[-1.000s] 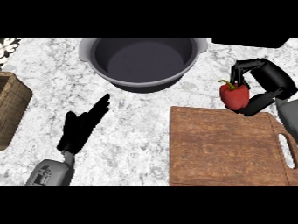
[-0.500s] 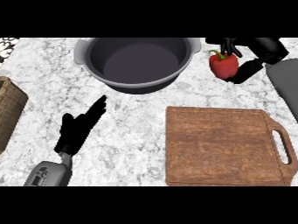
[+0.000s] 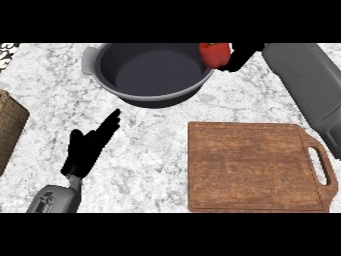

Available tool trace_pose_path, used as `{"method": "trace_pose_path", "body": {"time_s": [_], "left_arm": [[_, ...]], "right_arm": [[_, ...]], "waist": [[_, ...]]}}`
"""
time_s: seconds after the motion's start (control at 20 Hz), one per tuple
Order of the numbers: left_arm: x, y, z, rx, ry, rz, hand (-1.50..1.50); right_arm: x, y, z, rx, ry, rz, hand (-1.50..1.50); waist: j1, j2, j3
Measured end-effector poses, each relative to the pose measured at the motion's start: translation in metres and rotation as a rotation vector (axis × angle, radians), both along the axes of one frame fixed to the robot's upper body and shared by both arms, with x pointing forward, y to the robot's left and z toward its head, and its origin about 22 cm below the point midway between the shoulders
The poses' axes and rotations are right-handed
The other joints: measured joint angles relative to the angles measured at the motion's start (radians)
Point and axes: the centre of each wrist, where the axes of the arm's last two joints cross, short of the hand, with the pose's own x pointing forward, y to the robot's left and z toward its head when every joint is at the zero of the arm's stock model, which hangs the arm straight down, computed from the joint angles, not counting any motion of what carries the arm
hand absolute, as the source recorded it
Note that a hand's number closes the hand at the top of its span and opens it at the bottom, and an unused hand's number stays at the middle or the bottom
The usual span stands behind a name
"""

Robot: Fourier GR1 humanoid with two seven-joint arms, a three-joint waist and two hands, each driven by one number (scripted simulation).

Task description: Pick the bell pepper from the cutting board and place it in the pot

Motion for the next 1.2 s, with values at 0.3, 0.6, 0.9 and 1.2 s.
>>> {"method": "trace_pose_path", "body": {"time_s": [0.3, 0.6, 0.9, 1.2], "left_arm": [[0.001, -0.001, -0.002, 0.002, -0.002, -0.004, 0.00], [-0.001, 0.000, -0.001, -0.005, -0.009, -0.002, 0.00], [0.005, 0.001, 0.004, 0.005, -0.007, -0.001, 0.00], [0.008, -0.004, 0.005, 0.007, -0.004, -0.026, 0.00]], "right_arm": [[0.000, 0.061, 0.011, -0.126, -0.032, 0.019, 1.50], [-0.008, 0.104, -0.007, -0.315, -0.138, -0.004, 1.50], [-0.018, 0.142, -0.018, -0.567, -0.221, -0.053, 1.50], [-0.020, 0.143, -0.033, -0.816, -0.042, -0.124, -1.50]], "waist": [[-0.001, 0.001, 0.000], [0.004, 0.003, -0.001], [0.012, 0.006, -0.002], [0.034, 0.010, -0.004]]}}
